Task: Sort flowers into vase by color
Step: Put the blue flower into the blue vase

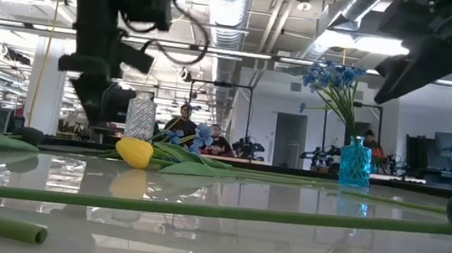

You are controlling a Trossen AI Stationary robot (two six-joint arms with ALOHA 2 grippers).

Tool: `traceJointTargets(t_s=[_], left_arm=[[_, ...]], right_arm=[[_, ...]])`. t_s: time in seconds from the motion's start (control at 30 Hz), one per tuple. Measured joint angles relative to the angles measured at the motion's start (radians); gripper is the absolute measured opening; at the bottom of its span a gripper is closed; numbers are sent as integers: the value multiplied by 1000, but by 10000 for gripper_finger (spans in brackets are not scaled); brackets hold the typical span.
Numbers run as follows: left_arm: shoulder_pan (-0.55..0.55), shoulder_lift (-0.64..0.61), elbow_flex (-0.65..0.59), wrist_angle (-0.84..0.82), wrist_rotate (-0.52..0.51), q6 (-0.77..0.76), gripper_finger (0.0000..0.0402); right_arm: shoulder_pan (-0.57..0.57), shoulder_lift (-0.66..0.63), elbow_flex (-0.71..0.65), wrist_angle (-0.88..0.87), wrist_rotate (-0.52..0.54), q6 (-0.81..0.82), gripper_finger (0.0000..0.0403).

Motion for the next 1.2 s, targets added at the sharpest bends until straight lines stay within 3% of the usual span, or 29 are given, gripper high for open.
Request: traceJointTargets(t_s=[0.23,0.47,0.9,1.07,1.2], left_arm=[[2,0,-99,145,-12,30,173],[9,0,-210,403,-16,137,197],[52,-6,-283,491,45,163,185],[66,-5,-284,503,55,175,153],[72,-3,-285,513,91,153,102]], right_arm=[[14,0,0,1,0,-3,207],[14,0,0,1,0,-3,207],[4,0,0,1,0,1,207],[8,0,1,1,0,1,207],[7,0,1,3,0,-3,207]])
